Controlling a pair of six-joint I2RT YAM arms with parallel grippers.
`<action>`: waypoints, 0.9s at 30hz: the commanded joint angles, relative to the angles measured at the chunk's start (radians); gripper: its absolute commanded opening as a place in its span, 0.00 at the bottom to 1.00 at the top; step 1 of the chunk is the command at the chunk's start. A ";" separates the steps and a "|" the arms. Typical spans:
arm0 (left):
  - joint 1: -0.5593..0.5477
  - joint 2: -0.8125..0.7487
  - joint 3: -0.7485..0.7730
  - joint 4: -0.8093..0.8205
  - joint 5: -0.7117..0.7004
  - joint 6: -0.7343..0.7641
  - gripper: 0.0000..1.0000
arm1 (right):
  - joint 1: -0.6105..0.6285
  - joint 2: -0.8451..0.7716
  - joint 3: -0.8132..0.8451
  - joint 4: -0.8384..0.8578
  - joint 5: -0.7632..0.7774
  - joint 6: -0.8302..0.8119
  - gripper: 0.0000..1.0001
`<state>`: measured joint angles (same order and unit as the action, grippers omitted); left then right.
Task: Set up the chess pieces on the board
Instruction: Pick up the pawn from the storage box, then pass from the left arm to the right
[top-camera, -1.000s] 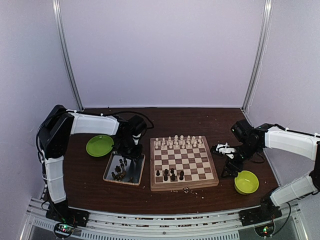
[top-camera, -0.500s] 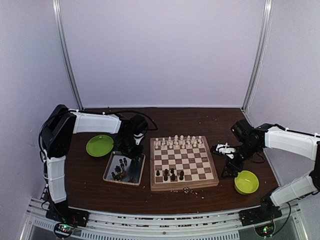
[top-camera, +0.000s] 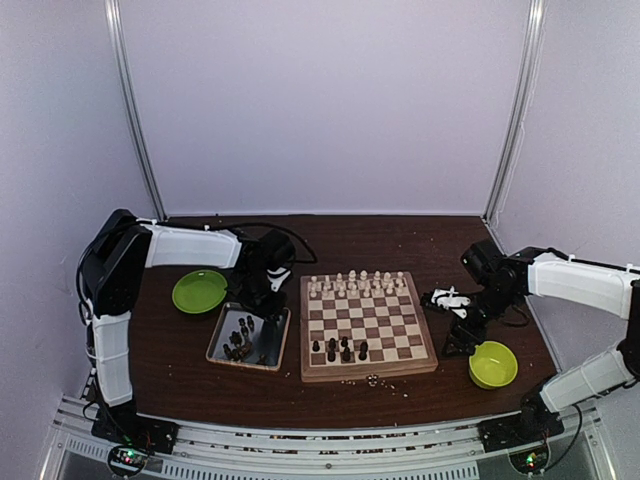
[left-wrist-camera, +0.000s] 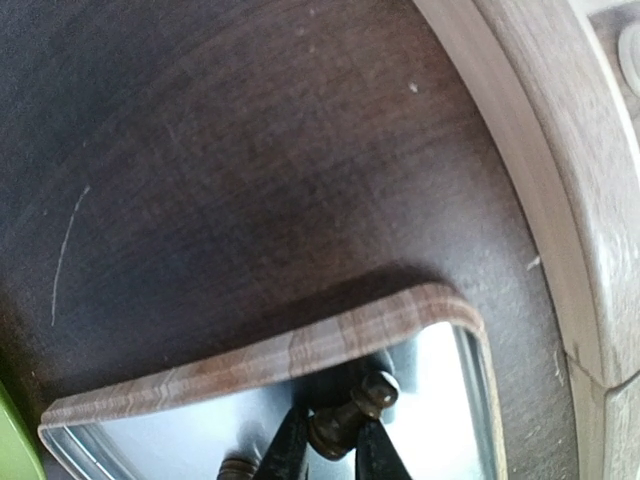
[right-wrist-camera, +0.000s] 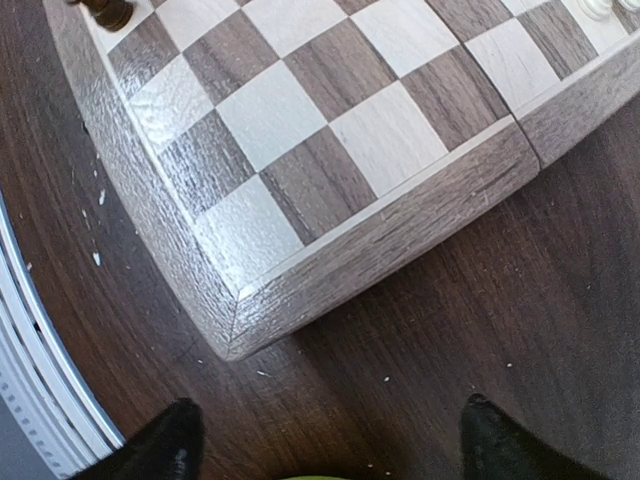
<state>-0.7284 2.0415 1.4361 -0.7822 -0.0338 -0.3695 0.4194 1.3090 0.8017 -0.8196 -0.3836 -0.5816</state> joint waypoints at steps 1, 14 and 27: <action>-0.007 -0.099 -0.052 0.009 -0.012 0.044 0.10 | 0.008 -0.008 0.048 -0.015 -0.009 0.004 1.00; -0.131 -0.400 -0.199 0.370 0.112 0.010 0.09 | 0.005 -0.048 0.354 0.102 -0.217 0.310 0.84; -0.248 -0.419 -0.207 0.677 0.213 -0.074 0.11 | 0.138 0.282 0.580 0.152 -0.501 0.585 0.62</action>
<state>-0.9688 1.6417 1.2301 -0.2325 0.1463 -0.4065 0.5098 1.5944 1.3399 -0.7265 -0.7822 -0.0910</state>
